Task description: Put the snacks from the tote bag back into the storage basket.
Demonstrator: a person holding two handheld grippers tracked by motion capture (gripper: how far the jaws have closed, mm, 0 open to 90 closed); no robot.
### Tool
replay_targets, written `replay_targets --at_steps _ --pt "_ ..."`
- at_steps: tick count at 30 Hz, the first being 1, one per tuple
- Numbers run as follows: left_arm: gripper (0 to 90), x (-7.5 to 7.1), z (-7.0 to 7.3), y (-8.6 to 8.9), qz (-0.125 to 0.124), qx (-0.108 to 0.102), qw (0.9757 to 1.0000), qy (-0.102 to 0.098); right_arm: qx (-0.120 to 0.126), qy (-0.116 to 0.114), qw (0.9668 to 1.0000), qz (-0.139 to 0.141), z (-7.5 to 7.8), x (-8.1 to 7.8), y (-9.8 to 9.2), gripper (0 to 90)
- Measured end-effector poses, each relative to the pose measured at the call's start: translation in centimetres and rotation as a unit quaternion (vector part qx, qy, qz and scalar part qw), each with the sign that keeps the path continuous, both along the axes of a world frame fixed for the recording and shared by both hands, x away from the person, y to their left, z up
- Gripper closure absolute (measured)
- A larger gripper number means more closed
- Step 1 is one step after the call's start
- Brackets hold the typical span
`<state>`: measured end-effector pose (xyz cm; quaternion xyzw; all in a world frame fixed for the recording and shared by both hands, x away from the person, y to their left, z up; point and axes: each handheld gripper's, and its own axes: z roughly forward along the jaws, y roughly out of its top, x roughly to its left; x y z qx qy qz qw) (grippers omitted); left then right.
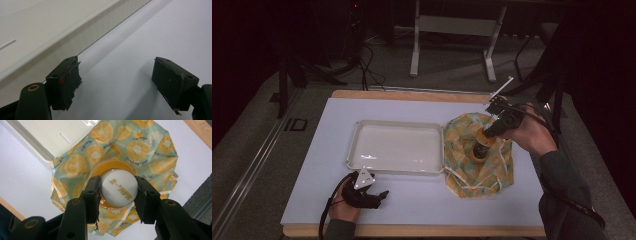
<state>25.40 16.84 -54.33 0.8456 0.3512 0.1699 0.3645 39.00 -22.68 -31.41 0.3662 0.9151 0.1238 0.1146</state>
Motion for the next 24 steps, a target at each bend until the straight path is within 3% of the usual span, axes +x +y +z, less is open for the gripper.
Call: replay_targets --at_steps 24 --pt "22.1 0.0 0.0 0.0 0.000 0.000 1.0000 0.001 0.005 -0.009 0.9999 -0.006 1.4 0.8 0.6 58.9"
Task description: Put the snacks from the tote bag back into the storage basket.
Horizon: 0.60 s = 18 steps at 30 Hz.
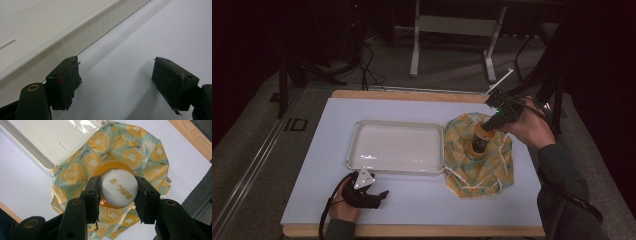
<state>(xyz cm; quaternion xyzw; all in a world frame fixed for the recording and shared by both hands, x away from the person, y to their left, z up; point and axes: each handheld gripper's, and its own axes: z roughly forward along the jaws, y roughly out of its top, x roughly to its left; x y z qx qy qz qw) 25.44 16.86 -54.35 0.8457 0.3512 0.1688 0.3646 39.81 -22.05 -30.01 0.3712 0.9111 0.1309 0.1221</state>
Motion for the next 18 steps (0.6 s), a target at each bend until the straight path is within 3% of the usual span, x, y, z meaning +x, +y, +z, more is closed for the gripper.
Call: replay_targets --at_steps 18 --pt "22.1 0.0 0.0 0.0 0.000 -0.001 1.0000 0.000 0.005 -0.009 0.9999 0.011 1.1 0.2 1.9 58.9"
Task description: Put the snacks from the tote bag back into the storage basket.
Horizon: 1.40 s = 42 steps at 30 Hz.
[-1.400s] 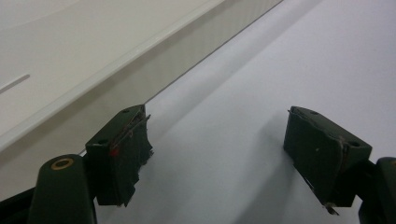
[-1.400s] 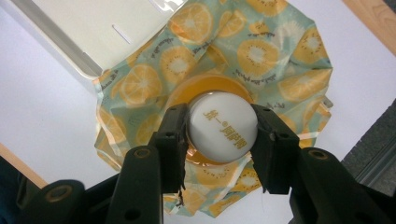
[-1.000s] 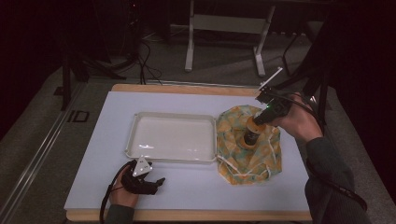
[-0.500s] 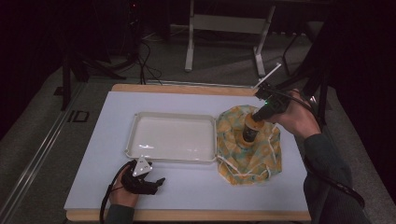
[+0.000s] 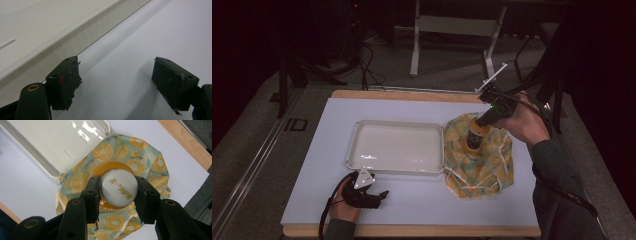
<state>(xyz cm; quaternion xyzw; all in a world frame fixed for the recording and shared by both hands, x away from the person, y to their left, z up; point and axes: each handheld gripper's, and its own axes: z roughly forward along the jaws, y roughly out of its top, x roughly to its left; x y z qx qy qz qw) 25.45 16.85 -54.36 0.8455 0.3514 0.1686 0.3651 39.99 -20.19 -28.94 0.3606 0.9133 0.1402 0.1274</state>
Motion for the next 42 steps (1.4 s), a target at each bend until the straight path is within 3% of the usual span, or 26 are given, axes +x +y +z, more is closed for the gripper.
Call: replay_targets --at_steps 42 --pt "22.0 0.0 0.0 0.0 0.000 -0.002 1.0000 0.001 -0.003 -0.009 0.9995 0.029 0.8 -0.1 4.6 58.9"
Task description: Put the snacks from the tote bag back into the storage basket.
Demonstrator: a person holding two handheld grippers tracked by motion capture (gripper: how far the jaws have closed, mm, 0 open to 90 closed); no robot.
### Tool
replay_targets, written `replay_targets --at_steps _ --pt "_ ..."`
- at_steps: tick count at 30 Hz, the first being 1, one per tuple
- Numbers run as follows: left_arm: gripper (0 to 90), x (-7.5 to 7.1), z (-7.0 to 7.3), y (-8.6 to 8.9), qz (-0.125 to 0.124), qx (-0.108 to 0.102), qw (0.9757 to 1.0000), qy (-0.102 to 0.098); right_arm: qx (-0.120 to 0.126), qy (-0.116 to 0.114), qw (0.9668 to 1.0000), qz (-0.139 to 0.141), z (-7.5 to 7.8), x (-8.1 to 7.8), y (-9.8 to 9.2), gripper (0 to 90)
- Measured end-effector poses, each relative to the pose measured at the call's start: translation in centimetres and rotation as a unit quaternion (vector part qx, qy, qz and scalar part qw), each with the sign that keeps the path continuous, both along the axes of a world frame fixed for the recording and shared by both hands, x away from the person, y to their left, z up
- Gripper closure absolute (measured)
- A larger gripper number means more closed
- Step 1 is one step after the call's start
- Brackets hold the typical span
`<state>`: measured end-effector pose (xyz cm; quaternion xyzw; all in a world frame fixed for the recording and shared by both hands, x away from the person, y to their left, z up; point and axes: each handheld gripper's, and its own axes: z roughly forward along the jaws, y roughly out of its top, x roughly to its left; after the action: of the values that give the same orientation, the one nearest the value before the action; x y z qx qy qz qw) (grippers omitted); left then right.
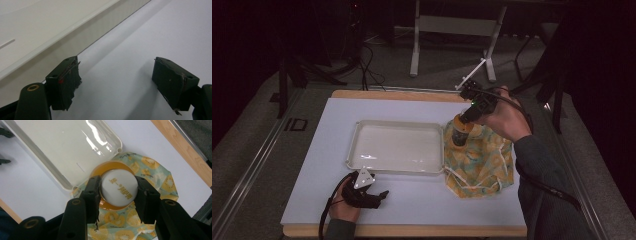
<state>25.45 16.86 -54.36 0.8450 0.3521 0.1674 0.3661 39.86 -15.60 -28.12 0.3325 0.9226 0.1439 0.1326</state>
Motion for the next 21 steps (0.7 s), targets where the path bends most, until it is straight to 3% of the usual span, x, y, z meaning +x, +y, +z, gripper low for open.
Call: replay_targets --at_steps 21 --pt "21.5 -0.1 0.1 0.2 0.006 -0.006 0.9999 -0.008 0.003 -0.002 0.9996 0.026 0.1 -0.8 2.0 58.9"
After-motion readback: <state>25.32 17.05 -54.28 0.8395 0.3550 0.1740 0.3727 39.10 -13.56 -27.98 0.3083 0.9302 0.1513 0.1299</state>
